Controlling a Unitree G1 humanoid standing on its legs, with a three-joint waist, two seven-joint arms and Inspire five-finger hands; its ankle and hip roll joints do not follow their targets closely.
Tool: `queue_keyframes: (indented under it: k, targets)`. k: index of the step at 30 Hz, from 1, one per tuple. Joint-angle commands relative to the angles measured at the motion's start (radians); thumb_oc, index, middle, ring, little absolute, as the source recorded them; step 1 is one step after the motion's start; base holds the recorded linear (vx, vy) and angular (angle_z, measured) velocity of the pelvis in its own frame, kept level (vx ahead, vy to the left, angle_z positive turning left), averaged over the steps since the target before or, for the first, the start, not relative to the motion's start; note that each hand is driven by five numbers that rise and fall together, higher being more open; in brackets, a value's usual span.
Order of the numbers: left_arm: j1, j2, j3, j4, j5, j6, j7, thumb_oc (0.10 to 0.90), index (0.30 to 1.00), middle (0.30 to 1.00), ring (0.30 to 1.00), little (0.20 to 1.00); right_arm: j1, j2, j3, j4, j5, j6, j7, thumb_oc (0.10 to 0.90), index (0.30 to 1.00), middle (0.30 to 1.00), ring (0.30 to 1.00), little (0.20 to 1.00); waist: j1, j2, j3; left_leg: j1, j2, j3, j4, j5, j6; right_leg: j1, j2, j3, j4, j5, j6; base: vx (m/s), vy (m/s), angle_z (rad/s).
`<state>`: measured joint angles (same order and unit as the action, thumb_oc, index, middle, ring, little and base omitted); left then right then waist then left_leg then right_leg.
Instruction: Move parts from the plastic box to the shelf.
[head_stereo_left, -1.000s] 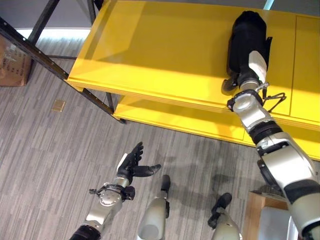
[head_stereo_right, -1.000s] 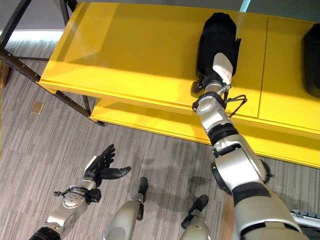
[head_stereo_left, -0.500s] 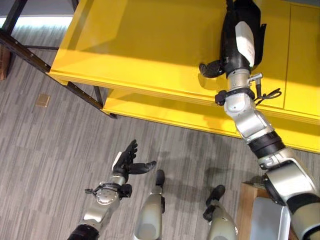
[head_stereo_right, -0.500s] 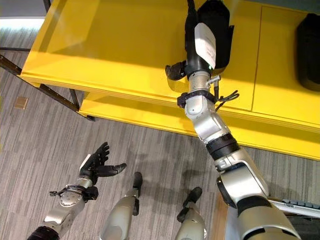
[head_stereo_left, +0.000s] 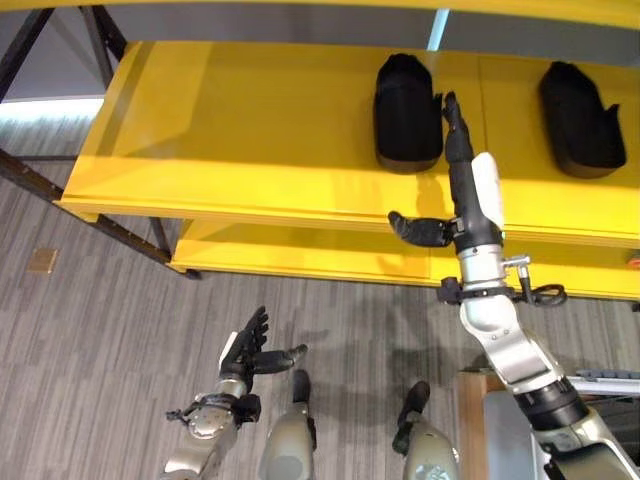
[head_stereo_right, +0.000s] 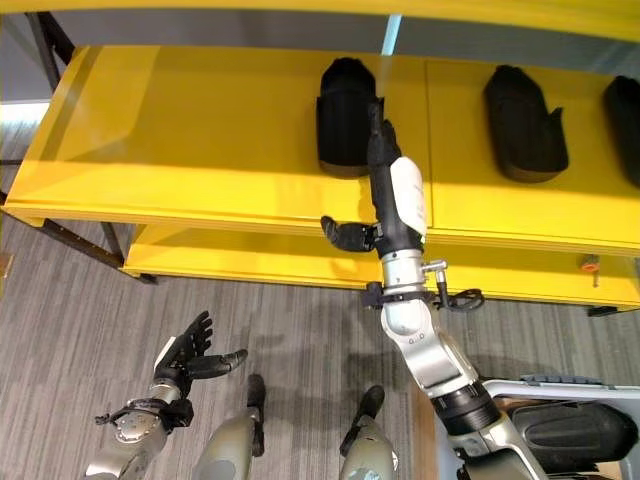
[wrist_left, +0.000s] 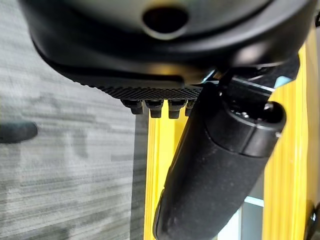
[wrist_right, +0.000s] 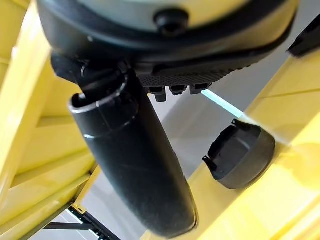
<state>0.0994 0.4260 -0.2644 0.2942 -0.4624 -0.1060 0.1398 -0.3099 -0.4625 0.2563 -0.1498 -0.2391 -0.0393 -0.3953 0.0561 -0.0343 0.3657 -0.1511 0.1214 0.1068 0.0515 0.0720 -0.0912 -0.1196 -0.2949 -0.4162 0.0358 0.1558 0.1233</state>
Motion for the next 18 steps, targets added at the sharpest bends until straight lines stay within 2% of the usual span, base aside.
queue_keyframes:
  k: [1,2,3,4,7,11,12,16,17,18]
  targets:
    - [0.028,0.037,0.034,-0.052,0.043,-0.048,-0.01,0.9,1.0,1.0,1.0,1.0,-0.057,-0.015,-0.057,-0.109,0.12,-0.173,0.041,0.9,1.0,1.0,1.0,1.0,-0.002,-0.016,-0.15,0.056,0.018,-0.004,-0.071,0.015,-0.003,0.044,-0.082,0.06,0.027,0.045,0.11,0.07,0.092,-0.15]
    - [0.039,0.029,0.042,-0.049,0.046,-0.048,-0.013,0.9,1.0,1.0,1.0,1.0,-0.009,-0.015,-0.065,-0.123,0.165,-0.184,0.068,0.9,1.0,1.0,1.0,1.0,-0.01,-0.019,-0.162,0.072,0.015,0.005,-0.085,0.015,0.0,0.052,-0.084,0.062,0.016,0.053,0.113,0.08,0.151,-0.24]
    - [0.056,0.014,0.064,-0.046,0.062,-0.043,-0.017,0.9,1.0,1.0,1.0,1.0,0.103,0.008,-0.071,-0.134,0.326,-0.206,0.139,0.9,1.0,1.0,1.0,1.0,-0.027,-0.024,-0.193,0.108,0.002,0.025,-0.111,0.012,0.008,0.069,-0.092,0.067,-0.003,0.074,0.123,0.08,0.156,-0.31]
    - [0.064,0.01,0.073,-0.05,0.061,-0.043,-0.017,0.9,1.0,1.0,1.0,1.0,0.142,0.018,-0.075,-0.132,0.387,-0.21,0.163,0.9,1.0,1.0,1.0,1.0,-0.031,-0.026,-0.202,0.118,-0.004,0.032,-0.118,0.01,0.011,0.074,-0.095,0.068,-0.008,0.079,0.126,0.07,0.161,-0.32]
    - [0.097,0.001,0.111,-0.085,0.064,-0.054,-0.024,0.9,1.0,1.0,1.0,1.0,0.259,0.024,-0.094,-0.1,0.483,-0.203,0.225,0.9,1.0,1.0,1.0,1.0,-0.046,-0.037,-0.23,0.152,-0.028,0.047,-0.128,-0.01,0.029,0.089,-0.115,0.078,-0.014,0.108,0.138,0.03,0.121,-0.28]
    - [0.119,-0.004,0.154,-0.123,0.083,-0.073,-0.026,0.9,1.0,1.0,1.0,1.0,0.359,0.021,-0.138,-0.1,0.462,-0.204,0.256,0.9,1.0,1.0,1.0,1.0,-0.062,-0.041,-0.255,0.179,-0.056,0.061,-0.123,-0.039,0.044,0.103,-0.139,0.094,-0.023,0.148,0.139,0.01,0.146,-0.03]
    - [0.118,-0.004,0.164,-0.141,0.109,-0.084,-0.03,0.9,1.0,1.0,1.0,1.0,0.419,0.027,-0.155,-0.102,0.443,-0.2,0.275,0.9,1.0,1.0,1.0,1.0,-0.078,-0.044,-0.261,0.193,-0.084,0.073,-0.118,-0.057,0.059,0.103,-0.159,0.115,-0.025,0.187,0.139,-0.01,0.217,-0.1]
    - [0.087,0.002,0.166,-0.143,0.128,-0.096,-0.015,0.9,1.0,1.0,1.0,1.0,0.45,0.054,-0.163,-0.097,0.461,-0.204,0.278,0.9,1.0,1.0,1.0,1.0,-0.099,-0.047,-0.256,0.199,-0.118,0.089,-0.127,-0.062,0.077,0.071,-0.183,0.147,-0.02,0.271,0.139,-0.05,0.152,-0.08]
    - [0.058,-0.002,0.162,-0.134,0.125,-0.1,0.002,0.9,1.0,1.0,1.0,1.0,0.435,0.064,-0.145,-0.092,0.448,-0.204,0.267,0.9,1.0,1.0,1.0,1.0,-0.108,-0.045,-0.242,0.201,-0.119,0.114,-0.132,-0.063,0.08,0.035,-0.189,0.145,-0.014,0.323,0.139,-0.1,0.129,-0.22]
    - [0.044,-0.006,0.163,-0.127,0.121,-0.1,0.011,0.9,1.0,1.0,1.0,1.0,0.422,0.064,-0.135,-0.089,0.437,-0.203,0.262,0.9,1.0,1.0,1.0,1.0,-0.105,-0.039,-0.231,0.206,-0.113,0.139,-0.135,-0.064,0.082,0.016,-0.193,0.111,-0.006,0.328,0.139,-0.1,0.216,-0.56]
